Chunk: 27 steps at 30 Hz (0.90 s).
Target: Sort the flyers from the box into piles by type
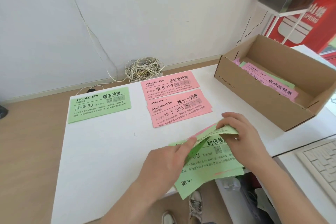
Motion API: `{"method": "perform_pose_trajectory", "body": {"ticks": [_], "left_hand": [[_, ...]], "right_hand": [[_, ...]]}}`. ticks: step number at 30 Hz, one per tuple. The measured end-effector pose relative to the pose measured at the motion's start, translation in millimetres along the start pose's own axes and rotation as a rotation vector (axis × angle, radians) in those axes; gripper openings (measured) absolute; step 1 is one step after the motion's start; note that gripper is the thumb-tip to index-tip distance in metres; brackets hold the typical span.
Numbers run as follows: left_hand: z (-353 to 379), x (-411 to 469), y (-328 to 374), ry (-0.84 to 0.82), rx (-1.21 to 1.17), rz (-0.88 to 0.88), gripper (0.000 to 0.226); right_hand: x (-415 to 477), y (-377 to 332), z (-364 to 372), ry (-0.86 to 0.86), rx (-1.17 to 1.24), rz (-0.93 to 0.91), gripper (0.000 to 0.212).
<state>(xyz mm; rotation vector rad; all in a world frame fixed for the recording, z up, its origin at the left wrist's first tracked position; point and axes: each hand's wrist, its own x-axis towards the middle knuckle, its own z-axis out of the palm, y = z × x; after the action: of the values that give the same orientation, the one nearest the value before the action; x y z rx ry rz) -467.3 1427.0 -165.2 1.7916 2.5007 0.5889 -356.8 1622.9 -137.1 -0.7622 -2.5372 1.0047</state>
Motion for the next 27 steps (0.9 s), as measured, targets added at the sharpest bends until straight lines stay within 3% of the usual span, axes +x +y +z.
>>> {"method": "perform_pose_trajectory", "body": {"ticks": [2, 5, 6, 8, 12, 14, 16, 17, 21, 24, 26, 27], "left_hand": [[-3, -7, -10, 0.040, 0.126, -0.003, 0.079], [-1, -20, -23, 0.051, 0.167, -0.034, 0.102], [2, -24, -26, 0.024, 0.147, -0.051, 0.111], [12, -31, -28, -0.037, 0.091, -0.070, 0.126], [21, -35, -32, -0.003, 0.051, -0.078, 0.126], [24, -38, -31, 0.011, 0.057, -0.071, 0.096], [28, -41, -25, 0.005, 0.051, -0.069, 0.050], [26, -40, -19, -0.010, 0.078, -0.074, 0.043], [18, -30, 4, -0.102, 0.233, -0.166, 0.074], [21, -28, 6, -0.070, 0.197, -0.219, 0.099], [28, -33, -1, 0.002, 0.161, -0.261, 0.102], [27, -33, -2, 0.020, 0.124, -0.264, 0.106]], "right_hand": [[-2, -10, 3, -0.004, 0.167, 0.094, 0.044], [-9, -18, 3, -0.019, 0.697, 0.529, 0.023], [-13, -17, 2, -0.041, 0.805, 0.645, 0.026], [-21, -12, -1, -0.119, 0.743, 0.750, 0.039], [-30, -9, -3, -0.225, 0.528, 0.709, 0.035], [-31, -5, -2, -0.242, 0.392, 0.647, 0.035], [-31, 0, 2, -0.216, 0.334, 0.630, 0.041], [-31, 1, 4, -0.195, 0.354, 0.633, 0.041], [-24, 0, 8, -0.139, 0.831, 0.741, 0.036], [-20, -10, 13, -0.133, 1.165, 0.786, 0.036], [-21, -13, 15, -0.124, 1.161, 0.749, 0.038], [-23, -10, 13, -0.136, 1.015, 0.685, 0.042]]}}
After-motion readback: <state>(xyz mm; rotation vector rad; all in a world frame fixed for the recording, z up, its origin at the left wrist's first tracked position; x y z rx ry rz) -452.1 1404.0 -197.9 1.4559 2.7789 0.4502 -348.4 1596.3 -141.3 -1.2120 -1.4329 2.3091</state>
